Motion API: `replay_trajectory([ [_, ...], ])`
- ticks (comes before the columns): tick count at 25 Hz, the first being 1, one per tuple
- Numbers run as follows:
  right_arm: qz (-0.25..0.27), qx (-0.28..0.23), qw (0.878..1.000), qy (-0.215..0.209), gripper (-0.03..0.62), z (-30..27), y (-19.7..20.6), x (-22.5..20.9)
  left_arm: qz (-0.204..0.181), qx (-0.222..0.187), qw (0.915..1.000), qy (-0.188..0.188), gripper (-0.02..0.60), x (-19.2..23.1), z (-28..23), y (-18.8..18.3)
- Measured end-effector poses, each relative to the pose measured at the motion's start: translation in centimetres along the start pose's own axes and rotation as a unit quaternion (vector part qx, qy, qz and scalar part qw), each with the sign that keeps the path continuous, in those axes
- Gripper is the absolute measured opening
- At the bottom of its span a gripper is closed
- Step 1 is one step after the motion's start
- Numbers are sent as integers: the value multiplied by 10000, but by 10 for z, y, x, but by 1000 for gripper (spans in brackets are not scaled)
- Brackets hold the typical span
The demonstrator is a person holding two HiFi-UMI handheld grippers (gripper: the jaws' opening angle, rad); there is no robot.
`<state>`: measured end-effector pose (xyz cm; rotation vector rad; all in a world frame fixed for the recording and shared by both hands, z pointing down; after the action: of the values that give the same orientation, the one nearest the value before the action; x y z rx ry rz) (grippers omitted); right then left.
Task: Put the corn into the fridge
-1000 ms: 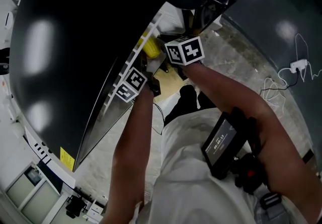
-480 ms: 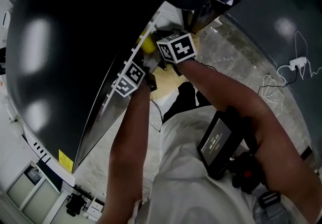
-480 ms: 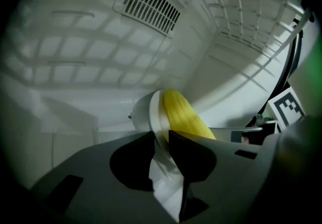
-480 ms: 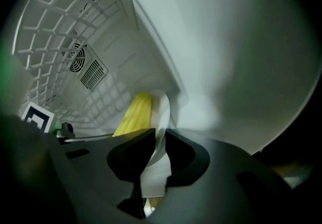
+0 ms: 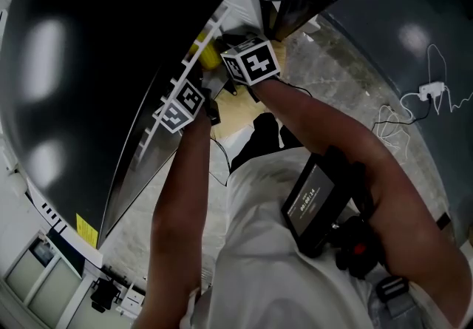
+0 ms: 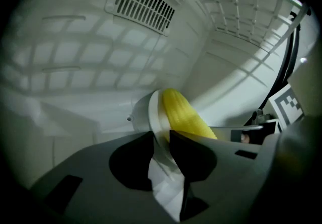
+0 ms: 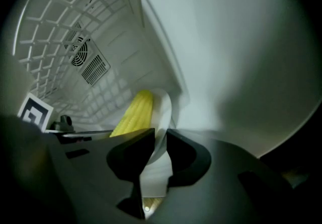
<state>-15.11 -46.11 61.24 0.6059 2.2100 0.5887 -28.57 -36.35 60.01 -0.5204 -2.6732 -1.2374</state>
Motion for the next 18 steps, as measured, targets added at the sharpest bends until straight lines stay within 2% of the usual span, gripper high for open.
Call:
replay_trajectory([
  [7, 293, -129, 9995, 48, 64, -1, 0, 0, -277, -32, 9996, -63, 89, 1, 2, 0],
  [18, 272, -286, 9992, 113, 74, 11, 3, -2, -287, -193, 9993, -166, 89, 6, 16, 12],
])
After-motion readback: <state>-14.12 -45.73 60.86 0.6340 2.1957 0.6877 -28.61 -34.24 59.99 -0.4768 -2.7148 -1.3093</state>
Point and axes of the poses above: the fingertips, and each gripper's own axes: z backward along the fingers, x to its left, y out of its underside, the point moved 8 cm from there along z, backward along the fingers, and after that the axes turned 7 degrees about -z, right-handed, at the moved point
